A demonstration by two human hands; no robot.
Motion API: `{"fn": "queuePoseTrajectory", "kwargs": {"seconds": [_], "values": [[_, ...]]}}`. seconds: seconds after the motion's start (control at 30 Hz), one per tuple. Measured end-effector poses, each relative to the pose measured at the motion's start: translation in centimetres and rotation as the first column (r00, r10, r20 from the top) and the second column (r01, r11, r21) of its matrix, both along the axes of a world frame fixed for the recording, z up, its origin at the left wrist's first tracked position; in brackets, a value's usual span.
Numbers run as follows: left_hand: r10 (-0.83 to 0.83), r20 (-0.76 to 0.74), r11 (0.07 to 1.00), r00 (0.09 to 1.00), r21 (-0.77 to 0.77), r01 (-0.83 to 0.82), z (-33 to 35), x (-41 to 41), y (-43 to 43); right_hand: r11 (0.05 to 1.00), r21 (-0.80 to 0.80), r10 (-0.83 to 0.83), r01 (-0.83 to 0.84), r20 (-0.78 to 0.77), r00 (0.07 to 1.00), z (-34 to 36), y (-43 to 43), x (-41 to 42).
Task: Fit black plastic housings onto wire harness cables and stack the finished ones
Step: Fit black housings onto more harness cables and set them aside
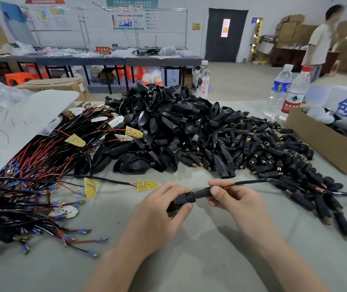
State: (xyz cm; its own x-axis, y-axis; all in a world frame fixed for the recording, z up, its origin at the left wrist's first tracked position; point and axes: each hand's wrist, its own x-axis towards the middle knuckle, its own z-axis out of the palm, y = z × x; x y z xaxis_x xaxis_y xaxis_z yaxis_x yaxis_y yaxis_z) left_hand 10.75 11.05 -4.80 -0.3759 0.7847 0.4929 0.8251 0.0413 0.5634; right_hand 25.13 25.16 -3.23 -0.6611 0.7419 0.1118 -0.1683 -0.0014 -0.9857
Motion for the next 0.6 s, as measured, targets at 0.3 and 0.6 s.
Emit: {"fn": "queuePoseTrajectory", "kwargs": {"seconds": [0.3, 0.6], "values": [[-0.006, -0.007, 1.0, 1.0, -0.013, 0.006, 0.13, -0.02, -0.14, 0.997, 0.038, 0.073, -0.073, -0.009, 0.997, -0.26, 0.28, 0.3], [-0.022, 0.017, 0.999, 1.0, -0.022, 0.022, 0.34, 0.1, -0.21, 0.99, 0.084, 0.117, -0.116, -0.008, 0.993, -0.29, 0.22, 0.32]]}}
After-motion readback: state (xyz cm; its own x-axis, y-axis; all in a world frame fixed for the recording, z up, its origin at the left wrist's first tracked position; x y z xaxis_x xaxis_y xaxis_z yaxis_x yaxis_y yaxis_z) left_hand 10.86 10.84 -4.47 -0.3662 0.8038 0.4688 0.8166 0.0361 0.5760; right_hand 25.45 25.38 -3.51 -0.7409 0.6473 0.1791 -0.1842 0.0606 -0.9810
